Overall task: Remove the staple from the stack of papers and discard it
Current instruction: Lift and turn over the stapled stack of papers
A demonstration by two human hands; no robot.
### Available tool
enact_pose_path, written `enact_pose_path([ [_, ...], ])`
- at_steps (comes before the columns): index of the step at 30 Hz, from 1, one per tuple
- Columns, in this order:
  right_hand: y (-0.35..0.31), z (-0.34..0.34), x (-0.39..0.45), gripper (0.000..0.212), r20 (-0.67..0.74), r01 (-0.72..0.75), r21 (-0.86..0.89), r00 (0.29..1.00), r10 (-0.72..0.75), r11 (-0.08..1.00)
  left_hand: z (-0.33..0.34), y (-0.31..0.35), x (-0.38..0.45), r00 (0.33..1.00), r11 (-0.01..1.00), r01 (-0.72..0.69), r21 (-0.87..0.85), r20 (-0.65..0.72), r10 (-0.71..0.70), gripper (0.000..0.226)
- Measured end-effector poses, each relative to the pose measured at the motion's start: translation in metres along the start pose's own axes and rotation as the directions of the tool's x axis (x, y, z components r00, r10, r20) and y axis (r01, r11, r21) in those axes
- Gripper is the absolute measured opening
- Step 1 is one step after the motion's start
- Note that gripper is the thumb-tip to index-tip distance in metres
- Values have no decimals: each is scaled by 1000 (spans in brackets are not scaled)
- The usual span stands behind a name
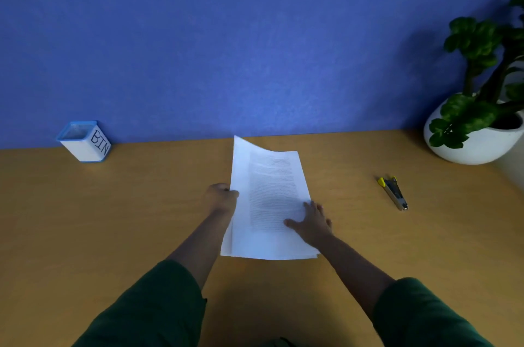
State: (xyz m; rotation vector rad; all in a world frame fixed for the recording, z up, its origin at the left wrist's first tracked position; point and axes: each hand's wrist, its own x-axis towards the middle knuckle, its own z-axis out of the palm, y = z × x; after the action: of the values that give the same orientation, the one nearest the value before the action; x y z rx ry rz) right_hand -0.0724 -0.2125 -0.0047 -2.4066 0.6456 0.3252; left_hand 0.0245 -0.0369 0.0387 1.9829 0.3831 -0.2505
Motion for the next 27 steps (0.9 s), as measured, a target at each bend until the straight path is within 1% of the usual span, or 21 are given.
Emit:
enact_pose_path([
  [1, -6, -9, 2, 79, -20, -9, 159, 1000, 12, 987, -1, 5, -2, 997, 996, -71, 53, -14, 72, 18],
  [3, -22, -29, 3, 67, -89, 27, 434, 996, 13, 900, -4, 21, -10, 970, 954, -229, 194, -33, 240, 18],
  [5, -43, -53, 0, 55, -155, 76, 622, 987, 28, 779, -9, 42, -20, 905, 860, -392, 328, -30, 424, 16],
  [6, -51, -66, -1, 52, -168, 87, 706, 985, 47, 703, -11, 52, -25, 858, 790, -458, 408, -29, 513, 16],
  [8, -62, -90, -2, 48, -133, 74, 850, 988, 76, 522, -16, 68, -35, 748, 641, -553, 532, -22, 663, 21],
  [10, -66, -113, -10, 44, -76, 58, 945, 996, 43, 321, -21, 80, -46, 622, 524, -647, 554, -13, 783, 20],
  [11, -65, -121, -14, 47, -52, 48, 971, 999, 10, 235, -24, 83, -51, 544, 459, -702, 545, -7, 839, 19],
  [12, -63, -130, -18, 56, -44, 48, 985, 999, -26, 166, -25, 86, -55, 445, 379, -756, 533, -5, 895, 19],
  [14, -58, -141, -24, 78, -29, 33, 997, 997, -69, 70, -26, 84, -60, 250, 203, -824, 529, 18, 968, 23],
  [15, -54, -145, -26, 84, -20, 22, 999, 997, -79, 34, -26, 81, -60, 191, 137, -838, 528, 48, 980, 21],
  [16, -50, -148, -29, 87, -9, 9, 1000, 997, -81, -5, -26, 78, -61, 160, 94, -848, 521, 82, 984, 19],
  [17, -46, -151, -30, 90, 6, -10, 999, 997, -82, -42, -27, 74, -62, 162, 85, -855, 512, 107, 981, 21],
  [18, -42, -152, -33, 89, 27, -32, 997, 997, -73, -69, -27, 69, -62, 180, 93, -862, 498, 129, 975, 26],
  [19, -38, -152, -36, 84, 53, -57, 996, 997, -53, -70, -28, 64, -63, 195, 100, -866, 490, 148, 970, 29],
  [20, -35, -152, -38, 73, 87, -88, 995, 996, -32, -41, -28, 60, -63, 198, 94, -867, 490, 165, 966, 30],
  [21, -32, -150, -39, 57, 126, -126, 992, 992, -10, 11, -29, 57, -64, 189, 77, -867, 492, 183, 965, 30],
  [23, -25, -144, -43, 25, 205, -204, 971, 979, 5, 127, -29, 50, -65, 152, 21, -877, 480, 235, 960, 30],
  [24, -20, -141, -45, 14, 239, -236, 958, 971, 2, 161, -28, 46, -67, 132, -6, -882, 472, 258, 957, 30],
  [25, -18, -137, -46, 10, 267, -263, 948, 964, 2, 178, -29, 42, -68, 122, -21, -885, 466, 276, 953, 30],
  [27, -9, -129, -49, 17, 268, -267, 943, 963, 26, 200, -30, 32, -70, 140, -16, -887, 461, 301, 943, 31],
])
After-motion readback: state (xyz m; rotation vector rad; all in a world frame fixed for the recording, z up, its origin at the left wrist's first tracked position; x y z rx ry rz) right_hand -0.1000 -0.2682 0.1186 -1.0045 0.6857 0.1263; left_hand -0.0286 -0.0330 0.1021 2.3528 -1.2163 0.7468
